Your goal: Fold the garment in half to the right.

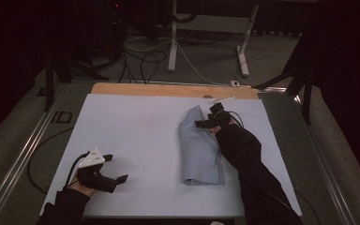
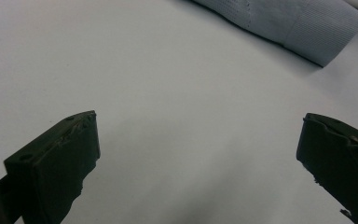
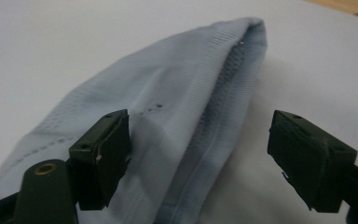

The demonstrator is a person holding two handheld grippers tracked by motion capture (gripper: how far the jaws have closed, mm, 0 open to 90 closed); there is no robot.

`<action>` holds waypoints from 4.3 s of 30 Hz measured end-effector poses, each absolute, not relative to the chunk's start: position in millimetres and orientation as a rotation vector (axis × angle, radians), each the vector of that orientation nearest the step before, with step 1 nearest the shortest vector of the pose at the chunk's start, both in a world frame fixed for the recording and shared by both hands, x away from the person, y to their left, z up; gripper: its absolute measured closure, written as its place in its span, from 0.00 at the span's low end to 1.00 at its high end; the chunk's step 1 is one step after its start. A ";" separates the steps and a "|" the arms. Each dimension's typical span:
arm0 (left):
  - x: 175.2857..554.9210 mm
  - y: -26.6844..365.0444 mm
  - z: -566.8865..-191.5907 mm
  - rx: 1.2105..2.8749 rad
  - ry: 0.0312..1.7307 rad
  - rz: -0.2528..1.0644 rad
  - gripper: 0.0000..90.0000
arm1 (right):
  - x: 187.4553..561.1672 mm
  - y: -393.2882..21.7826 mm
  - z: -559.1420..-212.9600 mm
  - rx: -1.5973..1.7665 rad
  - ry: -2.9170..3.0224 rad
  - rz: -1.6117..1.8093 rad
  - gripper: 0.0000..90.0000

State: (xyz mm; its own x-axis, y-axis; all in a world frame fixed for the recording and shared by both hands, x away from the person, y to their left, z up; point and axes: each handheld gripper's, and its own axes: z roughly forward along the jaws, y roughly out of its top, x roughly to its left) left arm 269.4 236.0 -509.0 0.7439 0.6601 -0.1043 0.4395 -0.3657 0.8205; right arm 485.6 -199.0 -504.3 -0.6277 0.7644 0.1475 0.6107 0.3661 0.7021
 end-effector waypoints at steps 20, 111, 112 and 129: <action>268.7 237.2 -511.2 2.007 0.831 0.309 0.00 | 497.4 -187.4 -501.7 1.161 2.432 1.019 0.95; 263.2 240.8 -505.0 1.970 0.772 0.348 0.00 | 265.7 -265.6 -505.3 1.245 2.477 0.938 0.97; 262.9 240.6 -505.0 1.970 0.770 0.349 0.00 | 266.8 -267.1 -507.4 1.255 2.480 0.935 0.97; 262.5 243.2 -504.4 1.968 0.767 0.356 0.00 | 273.3 -279.0 -519.8 1.297 2.473 0.876 0.96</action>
State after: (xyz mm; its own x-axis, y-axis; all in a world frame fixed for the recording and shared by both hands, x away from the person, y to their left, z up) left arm 262.5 243.2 -504.4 0.7600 0.6465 -0.0662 0.3673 -0.3433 0.8644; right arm 273.3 -279.0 -519.8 -0.5889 0.8040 0.0818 0.6765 0.4350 0.5943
